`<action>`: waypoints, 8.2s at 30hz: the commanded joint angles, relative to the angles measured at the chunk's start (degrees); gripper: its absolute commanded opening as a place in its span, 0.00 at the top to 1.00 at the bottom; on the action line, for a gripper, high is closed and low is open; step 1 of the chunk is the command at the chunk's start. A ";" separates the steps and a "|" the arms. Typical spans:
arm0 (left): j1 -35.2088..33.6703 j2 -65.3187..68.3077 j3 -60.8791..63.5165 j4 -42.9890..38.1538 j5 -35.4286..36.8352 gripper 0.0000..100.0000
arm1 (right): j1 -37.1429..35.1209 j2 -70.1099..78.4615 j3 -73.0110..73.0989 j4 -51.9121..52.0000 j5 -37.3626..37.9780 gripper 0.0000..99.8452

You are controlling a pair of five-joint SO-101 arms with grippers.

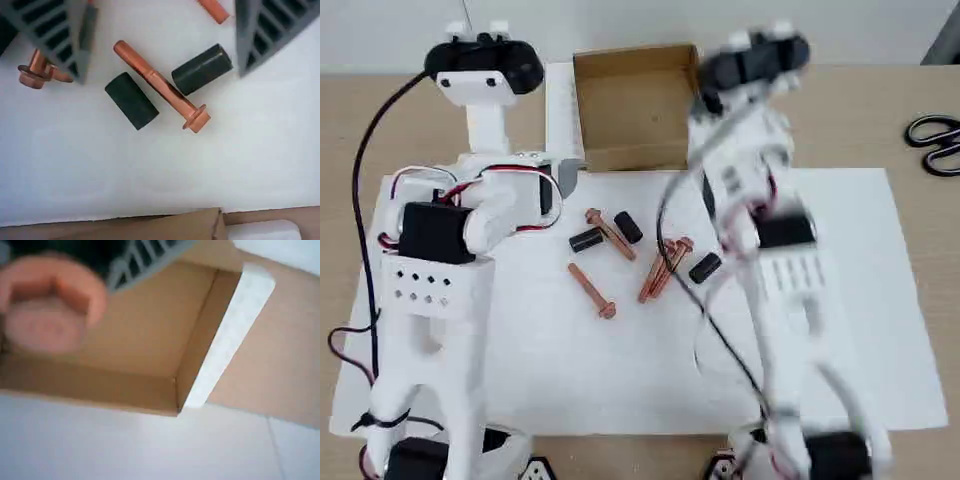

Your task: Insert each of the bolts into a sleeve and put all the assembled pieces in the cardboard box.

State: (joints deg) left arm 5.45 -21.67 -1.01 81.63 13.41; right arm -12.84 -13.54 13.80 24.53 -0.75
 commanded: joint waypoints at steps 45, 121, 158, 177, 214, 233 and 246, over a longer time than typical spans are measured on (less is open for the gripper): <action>3.96 -13.01 -4.18 0.70 -7.12 0.81 | -2.24 66.24 -110.15 38.73 0.53 0.72; 3.96 -82.64 87.52 -5.80 -10.46 0.81 | 8.04 -90.15 82.73 11.82 0.62 0.72; 3.87 -82.73 90.86 -7.30 -10.46 0.81 | 8.84 -90.42 82.73 28.79 0.44 0.72; 4.40 -82.73 90.86 -7.47 -10.55 0.81 | 8.84 -90.42 82.73 28.79 0.44 0.72; -13.45 -57.32 53.23 -14.24 -17.14 0.81 | 8.66 -90.42 82.73 28.79 0.62 0.72; -21.71 -17.32 25.80 0.53 -17.14 0.81 | 14.11 -90.33 81.85 25.36 0.88 0.72; -21.71 -10.73 28.26 -1.67 -14.51 0.81 | 20.79 -87.96 60.48 26.86 6.33 0.72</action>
State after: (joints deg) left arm -16.00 -33.01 28.00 81.54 -3.21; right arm 7.47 -103.03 78.86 53.36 3.82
